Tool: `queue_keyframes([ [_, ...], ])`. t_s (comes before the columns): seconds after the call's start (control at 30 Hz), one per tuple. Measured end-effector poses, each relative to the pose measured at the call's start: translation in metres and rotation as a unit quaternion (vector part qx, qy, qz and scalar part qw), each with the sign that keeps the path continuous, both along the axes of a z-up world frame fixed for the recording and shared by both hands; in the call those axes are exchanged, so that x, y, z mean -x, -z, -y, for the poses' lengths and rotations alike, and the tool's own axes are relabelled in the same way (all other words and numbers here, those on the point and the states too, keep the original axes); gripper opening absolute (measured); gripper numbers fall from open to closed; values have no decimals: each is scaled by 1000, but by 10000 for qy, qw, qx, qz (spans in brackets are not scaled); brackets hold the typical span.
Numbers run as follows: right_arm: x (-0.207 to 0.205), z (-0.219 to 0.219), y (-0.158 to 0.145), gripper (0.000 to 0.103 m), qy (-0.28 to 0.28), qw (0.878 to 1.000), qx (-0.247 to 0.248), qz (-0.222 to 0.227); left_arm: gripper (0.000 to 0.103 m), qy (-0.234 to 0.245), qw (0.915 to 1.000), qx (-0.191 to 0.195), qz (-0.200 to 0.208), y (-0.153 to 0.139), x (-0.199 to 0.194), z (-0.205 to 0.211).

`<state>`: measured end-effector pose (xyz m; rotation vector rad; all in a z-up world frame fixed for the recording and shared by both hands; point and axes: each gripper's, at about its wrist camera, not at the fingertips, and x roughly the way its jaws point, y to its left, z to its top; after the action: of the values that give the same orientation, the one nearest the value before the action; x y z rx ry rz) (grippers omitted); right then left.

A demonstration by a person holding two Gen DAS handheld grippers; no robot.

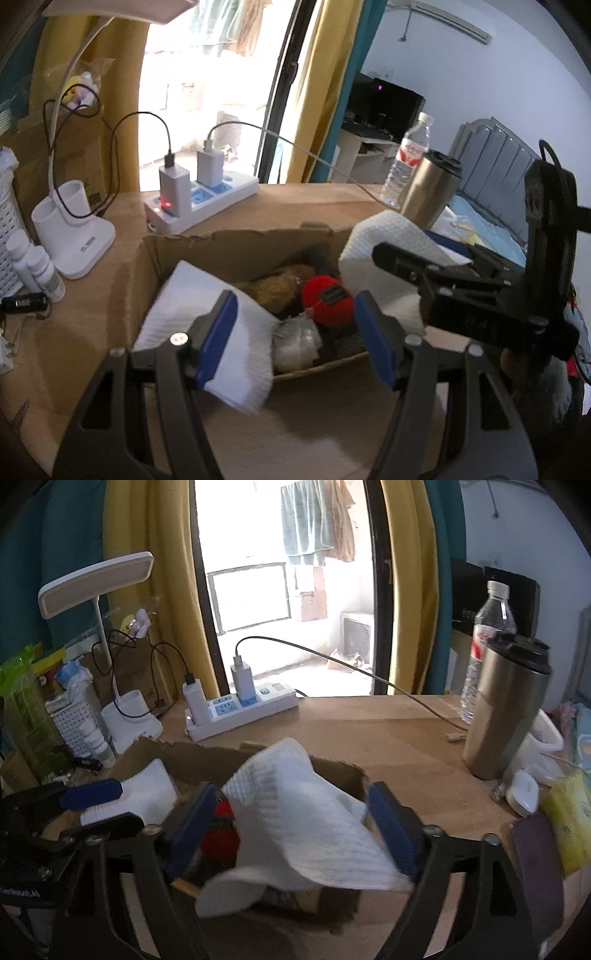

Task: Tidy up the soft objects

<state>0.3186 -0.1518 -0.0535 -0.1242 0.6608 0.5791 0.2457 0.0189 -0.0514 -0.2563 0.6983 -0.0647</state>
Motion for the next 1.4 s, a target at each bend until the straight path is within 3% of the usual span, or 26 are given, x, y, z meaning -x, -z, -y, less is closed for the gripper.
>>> queue_keyframes([
  [0.43, 5, -51, 10, 91, -514, 9986, 141, 45, 67, -318, 9995, 85, 32, 7, 17, -34],
  [0.6, 24, -61, -3, 91, -574, 9968, 142, 547, 67, -460, 9988, 124, 64, 7, 29, -50],
  [0.87, 47, -54, -28, 91, -135, 9916, 316, 1251, 67, -485, 9984, 215, 172, 5, 43, -58],
  [1.4, 53, -21, -14, 91, 359, 9944, 404, 905, 67, -451, 9984, 219, 260, -1, 58, -49],
])
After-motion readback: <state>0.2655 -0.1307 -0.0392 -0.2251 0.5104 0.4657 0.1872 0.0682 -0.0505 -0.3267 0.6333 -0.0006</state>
